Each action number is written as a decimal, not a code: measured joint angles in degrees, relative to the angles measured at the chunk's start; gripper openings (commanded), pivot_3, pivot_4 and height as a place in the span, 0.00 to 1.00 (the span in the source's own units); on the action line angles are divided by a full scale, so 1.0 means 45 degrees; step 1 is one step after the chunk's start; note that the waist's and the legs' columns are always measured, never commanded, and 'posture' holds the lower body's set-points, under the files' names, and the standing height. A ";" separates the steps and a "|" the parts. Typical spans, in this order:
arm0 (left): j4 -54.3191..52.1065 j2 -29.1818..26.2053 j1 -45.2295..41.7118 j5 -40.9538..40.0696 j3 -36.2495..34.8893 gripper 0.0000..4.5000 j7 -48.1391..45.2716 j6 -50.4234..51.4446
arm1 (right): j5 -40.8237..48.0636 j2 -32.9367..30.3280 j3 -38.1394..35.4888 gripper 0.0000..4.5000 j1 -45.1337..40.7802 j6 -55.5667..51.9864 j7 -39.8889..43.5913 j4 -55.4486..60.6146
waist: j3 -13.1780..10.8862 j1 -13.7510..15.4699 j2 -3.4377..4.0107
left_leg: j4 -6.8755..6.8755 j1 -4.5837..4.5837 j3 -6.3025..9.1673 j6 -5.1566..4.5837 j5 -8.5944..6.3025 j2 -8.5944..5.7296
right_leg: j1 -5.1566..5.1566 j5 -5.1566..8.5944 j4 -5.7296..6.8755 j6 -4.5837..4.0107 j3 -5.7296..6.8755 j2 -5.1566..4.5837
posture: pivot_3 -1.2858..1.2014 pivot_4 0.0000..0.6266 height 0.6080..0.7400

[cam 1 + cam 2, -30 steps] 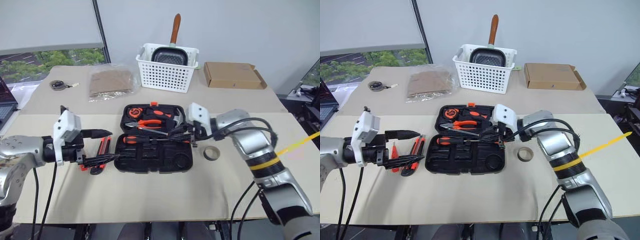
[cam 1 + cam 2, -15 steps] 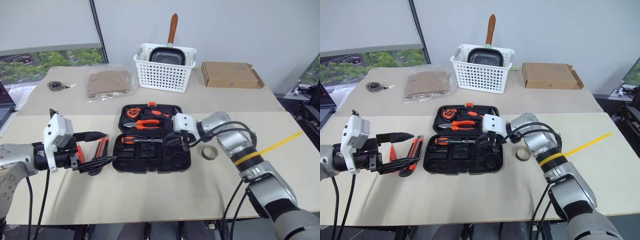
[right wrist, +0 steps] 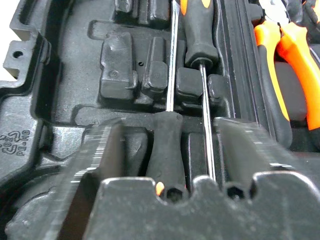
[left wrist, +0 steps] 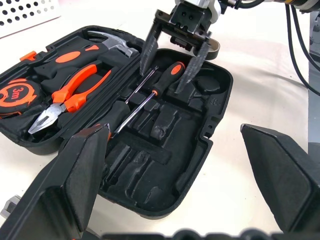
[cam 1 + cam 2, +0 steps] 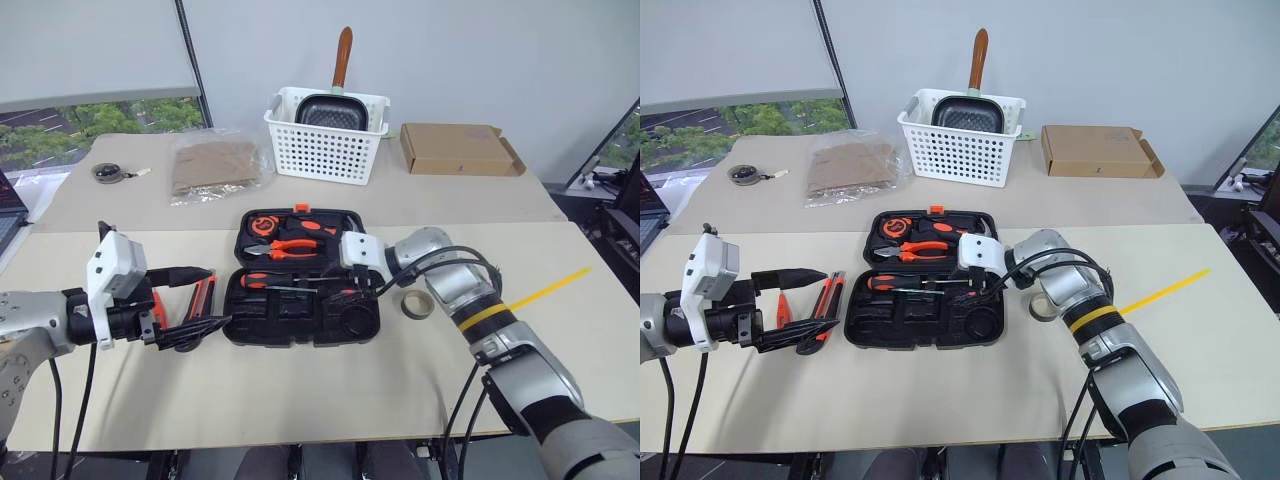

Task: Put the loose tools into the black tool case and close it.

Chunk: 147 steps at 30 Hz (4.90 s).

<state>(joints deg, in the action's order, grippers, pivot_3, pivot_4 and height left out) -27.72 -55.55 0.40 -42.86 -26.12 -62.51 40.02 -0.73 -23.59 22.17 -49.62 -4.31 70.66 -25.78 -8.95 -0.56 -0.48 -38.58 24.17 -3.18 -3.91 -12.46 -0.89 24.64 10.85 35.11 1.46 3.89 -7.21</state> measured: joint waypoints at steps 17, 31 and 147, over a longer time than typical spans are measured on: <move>0.0563 0.0053 0.0718 0.0161 -0.0001 1.00 -0.0026 -0.0548 | 0.1230 0.1327 -0.1229 0.07 0.1431 0.0265 -0.0829 -0.0494 | -0.0001 -0.0036 -0.0004 | 0.0081 -0.0025 -0.0004 0.0052 0.0028 0.0034 | 0.0021 0.0044 0.0005 -0.0051 0.0005 0.0035 | 0.52 0.24 0.70; 0.0667 0.1094 0.1043 0.0272 -0.0244 1.00 0.0876 -0.0617 | 0.1506 0.1438 -0.1347 0.01 0.1468 0.0395 -0.0982 -0.0141 | 0.0000 -0.0016 -0.0017 | 0.0079 -0.0013 -0.0021 0.0109 0.0062 0.0172 | 0.0019 0.0019 0.0011 -0.0096 -0.0009 0.0140 | 0.52 0.24 0.70; 0.8902 0.2899 -0.7757 0.9169 0.9198 0.11 -0.3004 -0.7809 | 0.7453 -0.3618 -0.6100 1.00 0.6217 -0.3420 -0.0439 0.8260 | -0.0040 0.0346 -0.0122 | 0.0032 0.0024 -0.0227 0.0031 0.0073 0.0358 | 0.0090 -0.0036 -0.0009 -0.0176 0.0051 0.0191 | 0.52 0.24 0.70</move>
<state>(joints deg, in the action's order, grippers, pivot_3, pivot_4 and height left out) 12.34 -42.50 -34.51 -1.60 15.27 -76.03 4.88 32.81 -39.88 -5.28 -21.65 -19.70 68.68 11.39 -9.13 0.99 -1.03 -38.43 24.28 -4.20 -3.78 -12.14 0.72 25.05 10.69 35.07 0.66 4.12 -6.36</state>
